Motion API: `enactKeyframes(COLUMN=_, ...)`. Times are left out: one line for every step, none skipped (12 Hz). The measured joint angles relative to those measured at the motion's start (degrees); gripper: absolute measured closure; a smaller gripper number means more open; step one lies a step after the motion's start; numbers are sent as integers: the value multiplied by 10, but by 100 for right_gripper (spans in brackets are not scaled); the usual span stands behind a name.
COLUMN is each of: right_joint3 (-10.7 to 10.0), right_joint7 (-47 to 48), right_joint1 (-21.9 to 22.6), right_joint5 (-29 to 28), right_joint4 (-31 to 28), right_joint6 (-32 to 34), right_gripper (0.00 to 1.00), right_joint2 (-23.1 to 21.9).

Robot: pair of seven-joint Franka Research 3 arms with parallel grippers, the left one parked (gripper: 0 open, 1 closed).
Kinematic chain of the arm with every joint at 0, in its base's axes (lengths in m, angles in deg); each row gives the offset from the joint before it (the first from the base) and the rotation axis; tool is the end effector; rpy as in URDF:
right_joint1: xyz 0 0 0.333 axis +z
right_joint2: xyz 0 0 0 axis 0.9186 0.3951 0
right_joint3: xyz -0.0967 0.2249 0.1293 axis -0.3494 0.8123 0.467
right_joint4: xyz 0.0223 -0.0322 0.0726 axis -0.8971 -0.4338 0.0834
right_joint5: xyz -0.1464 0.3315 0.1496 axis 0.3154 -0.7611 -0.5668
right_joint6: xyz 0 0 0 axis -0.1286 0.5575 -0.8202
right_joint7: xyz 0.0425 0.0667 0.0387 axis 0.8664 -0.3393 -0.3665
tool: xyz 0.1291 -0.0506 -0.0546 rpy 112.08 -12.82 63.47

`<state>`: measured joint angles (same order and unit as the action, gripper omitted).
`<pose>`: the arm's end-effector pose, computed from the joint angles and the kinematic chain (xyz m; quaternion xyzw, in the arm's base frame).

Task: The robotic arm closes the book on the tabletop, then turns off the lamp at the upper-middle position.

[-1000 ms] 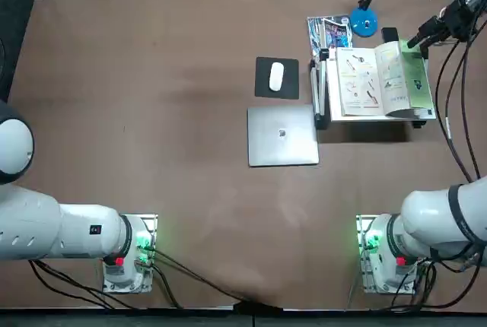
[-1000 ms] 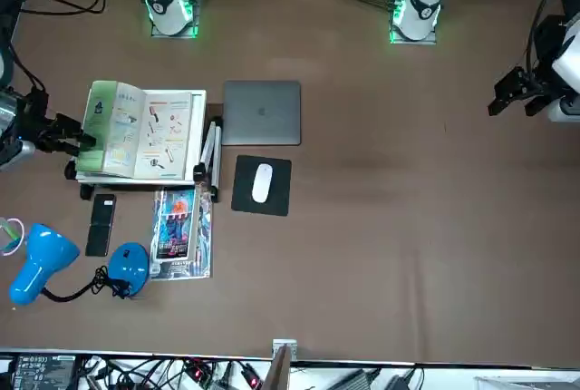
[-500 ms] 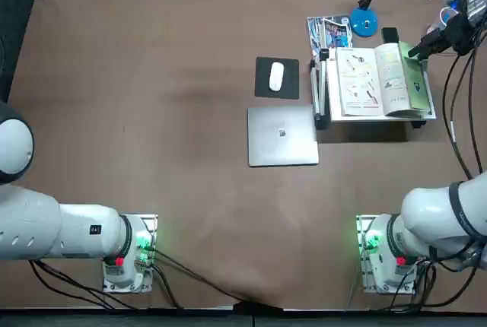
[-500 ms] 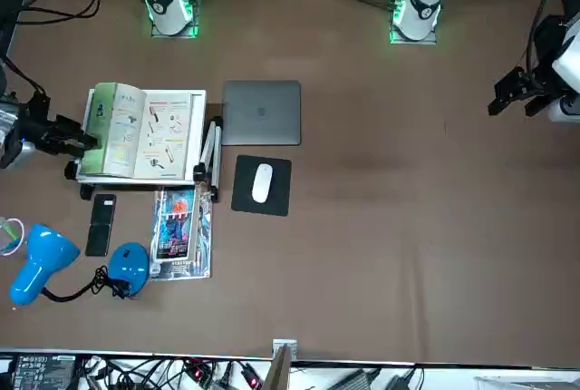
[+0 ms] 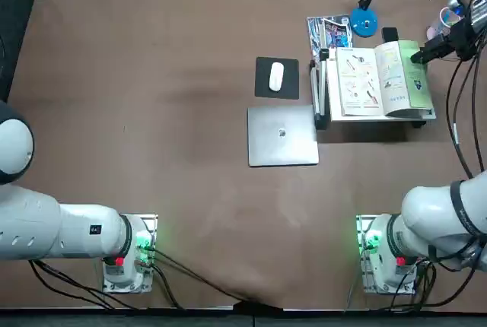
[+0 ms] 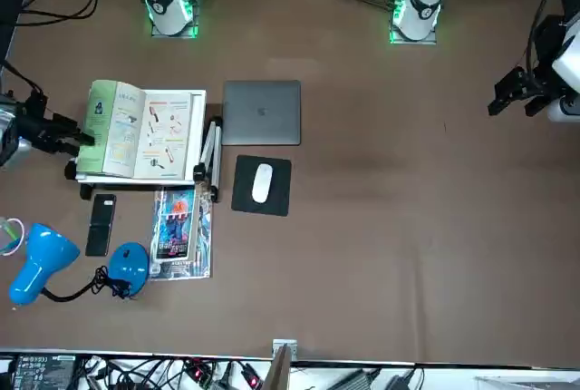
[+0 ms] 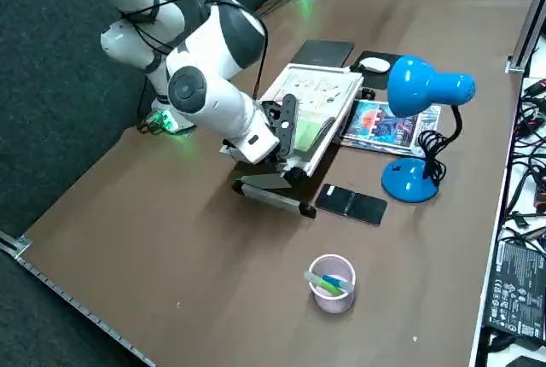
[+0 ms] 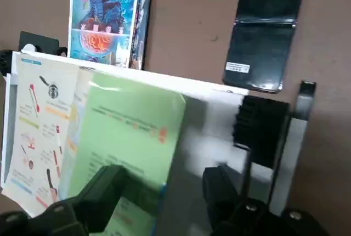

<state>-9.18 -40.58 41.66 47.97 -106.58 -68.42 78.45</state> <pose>0.5080 -0.2169 0.2365 -0.9589 -0.0854 -0.0308 0.2687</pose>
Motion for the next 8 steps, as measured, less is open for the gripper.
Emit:
enactKeyframes(right_joint3=0, right_joint7=-7, right_joint1=-7, right_joint5=0, right_joint4=0, right_joint6=0, right_gripper=11, right_joint2=1)
enactKeyframes(right_joint3=0, right_joint7=-12, right_joint1=-14, right_joint5=0, right_joint4=0, right_joint6=1, right_gripper=11, right_joint2=2)
enactKeyframes(right_joint3=0, right_joint7=-16, right_joint1=-19, right_joint5=-1, right_joint4=0, right_joint6=3, right_gripper=11, right_joint2=3)
enactKeyframes(right_joint3=0, right_joint7=-18, right_joint1=-23, right_joint5=-5, right_joint4=0, right_joint6=8, right_gripper=11, right_joint2=4)
enactKeyframes(right_joint3=0, right_joint7=-18, right_joint1=-24, right_joint5=-16, right_joint4=0, right_joint6=16, right_gripper=11, right_joint2=5)
enactKeyframes(right_joint3=1, right_joint7=-18, right_joint1=-23, right_joint5=-32, right_joint4=0, right_joint6=26, right_gripper=12, right_joint2=5)
enactKeyframes(right_joint3=3, right_joint7=-18, right_joint1=-23, right_joint5=-49, right_joint4=2, right_joint6=38, right_gripper=15, right_joint2=5)
enactKeyframes(right_joint3=5, right_joint7=-17, right_joint1=-23, right_joint5=-63, right_joint4=4, right_joint6=49, right_gripper=15, right_joint2=5)
